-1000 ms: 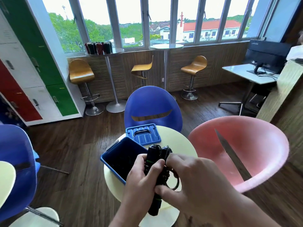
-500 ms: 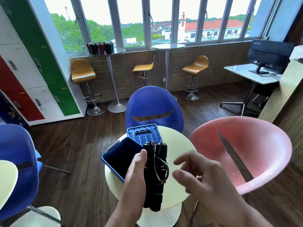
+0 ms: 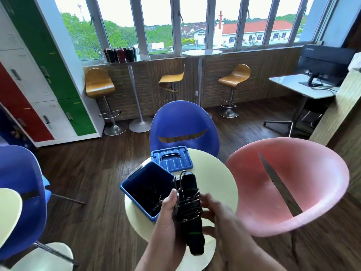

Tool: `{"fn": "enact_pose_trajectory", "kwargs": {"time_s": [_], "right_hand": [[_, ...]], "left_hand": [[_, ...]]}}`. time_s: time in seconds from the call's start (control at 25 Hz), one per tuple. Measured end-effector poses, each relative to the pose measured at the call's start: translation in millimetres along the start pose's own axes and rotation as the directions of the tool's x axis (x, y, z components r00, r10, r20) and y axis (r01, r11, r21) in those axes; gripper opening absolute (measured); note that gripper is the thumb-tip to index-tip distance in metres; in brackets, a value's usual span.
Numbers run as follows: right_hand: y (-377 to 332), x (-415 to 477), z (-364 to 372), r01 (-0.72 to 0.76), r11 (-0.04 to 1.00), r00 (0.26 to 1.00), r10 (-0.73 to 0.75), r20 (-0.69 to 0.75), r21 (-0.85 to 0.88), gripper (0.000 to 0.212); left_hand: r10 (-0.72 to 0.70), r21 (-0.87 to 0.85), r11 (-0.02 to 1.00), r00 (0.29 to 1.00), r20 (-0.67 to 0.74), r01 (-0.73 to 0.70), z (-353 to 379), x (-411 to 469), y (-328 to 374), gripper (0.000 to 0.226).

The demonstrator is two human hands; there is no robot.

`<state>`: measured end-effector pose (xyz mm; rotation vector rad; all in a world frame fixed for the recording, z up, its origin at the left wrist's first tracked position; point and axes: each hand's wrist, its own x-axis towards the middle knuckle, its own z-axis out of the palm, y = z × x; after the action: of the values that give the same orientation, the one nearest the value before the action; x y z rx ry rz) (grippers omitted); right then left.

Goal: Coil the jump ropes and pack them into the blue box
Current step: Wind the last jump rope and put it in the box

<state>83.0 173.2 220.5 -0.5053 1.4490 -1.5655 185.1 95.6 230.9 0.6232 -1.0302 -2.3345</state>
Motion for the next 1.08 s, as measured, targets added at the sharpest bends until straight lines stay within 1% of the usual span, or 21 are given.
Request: {"fn": "enact_pose_trajectory", "kwargs": {"time_s": [0.08,0.12,0.2,0.24,0.28,0.36,0.48,0.52,0.56,0.6,0.64,0.68,0.72,0.76,0.84,0.92,0.96,1.0,1.08], "right_hand": [[16.3,3.7,7.5,0.001,0.998,1.000,0.000,-0.016,0.069,0.037],[20.2,4.1,10.5,0.005,0.993,1.000,-0.003,-0.019,0.115,0.039],[22.0,4.1,12.2,-0.019,0.972,0.997,0.035,-0.062,0.234,0.040],[21.3,4.0,12.6,-0.042,0.961,0.995,0.065,-0.075,0.275,0.039],[20.7,3.5,11.8,-0.068,0.954,0.993,0.093,-0.076,0.291,0.038],[19.9,3.3,6.2,-0.122,0.951,0.990,0.138,-0.036,0.285,0.042],[12.7,0.5,-6.2,-0.147,0.940,0.989,0.141,0.042,0.309,0.048],[10.7,-0.4,-10.7,-0.131,0.941,0.991,0.120,0.055,0.312,0.046],[8.7,-1.5,-14.7,-0.103,0.946,0.994,0.088,0.062,0.306,0.043],[6.0,-3.6,-18.1,-0.064,0.955,0.997,0.047,0.066,0.290,0.042],[4.1,-4.5,-20.8,-0.020,0.964,0.998,0.004,0.060,0.265,0.039],[2.4,-4.5,-23.2,0.021,0.972,0.999,-0.031,0.041,0.234,0.035],[-0.3,-4.7,-24.6,0.051,0.979,0.999,-0.054,0.010,0.198,0.032],[-1.4,-4.0,-26.2,0.074,0.984,0.997,-0.071,-0.025,0.163,0.030],[-0.5,-2.4,-29.5,0.116,0.988,0.991,-0.109,-0.083,0.098,0.031],[2.2,0.0,-29.7,0.153,0.988,0.980,-0.148,-0.135,0.033,0.036],[3.6,1.5,-29.1,0.176,0.984,0.973,-0.173,-0.154,0.003,0.041],[5.1,2.6,-28.5,0.196,0.980,0.967,-0.197,-0.164,-0.024,0.047],[7.3,4.8,-27.5,0.216,0.974,0.959,-0.225,-0.175,-0.066,0.055]], "left_hand": [[-0.014,-0.034,0.999,0.998,-0.054,0.012,-3.0,3.6,-16.2,0.057],[0.006,0.005,1.000,0.996,-0.092,-0.006,-6.4,4.0,-24.5,0.049],[0.070,0.147,0.988,0.980,-0.186,-0.042,-19.3,6.6,-42.3,0.027],[0.084,0.218,0.975,0.973,-0.217,-0.036,-22.7,8.9,-48.1,0.026],[0.084,0.287,0.958,0.970,-0.228,-0.015,-21.8,8.8,-49.8,0.036],[0.102,0.350,0.937,0.970,-0.220,-0.019,-25.0,14.6,-48.7,0.047],[0.100,0.404,0.914,0.986,-0.135,-0.037,-31.4,14.1,-33.4,0.072],[0.102,0.414,0.909,0.987,-0.122,-0.043,-34.9,13.8,-26.0,0.070],[0.112,0.400,0.915,0.987,-0.118,-0.055,-39.0,15.1,-20.1,0.060],[0.106,0.341,0.939,0.985,-0.135,-0.055,-41.9,16.8,-14.5,0.050],[0.106,0.287,0.956,0.984,-0.142,-0.062,-45.8,15.7,-9.6,0.046],[0.145,0.273,0.957,0.979,-0.145,-0.101,-45.5,11.4,-2.7,0.043],[0.214,0.331,0.931,0.966,-0.144,-0.157,-42.9,7.6,2.4,0.041],[0.291,0.439,0.873,0.949,-0.120,-0.212,-38.4,3.0,4.9,0.040],[0.370,0.656,0.707,0.929,-0.025,-0.264,-24.9,-6.3,0.5,0.044],[0.410,0.785,0.546,0.910,0.054,-0.293,-17.2,-10.8,-13.8,0.059],[0.426,0.806,0.507,0.902,0.073,-0.305,-16.1,-11.8,-20.7,0.065],[0.426,0.807,0.504,0.901,0.079,-0.309,-15.5,-11.5,-25.7,0.068],[0.416,0.776,0.548,0.907,0.072,-0.313,-13.9,-10.1,-30.6,0.066]]}}
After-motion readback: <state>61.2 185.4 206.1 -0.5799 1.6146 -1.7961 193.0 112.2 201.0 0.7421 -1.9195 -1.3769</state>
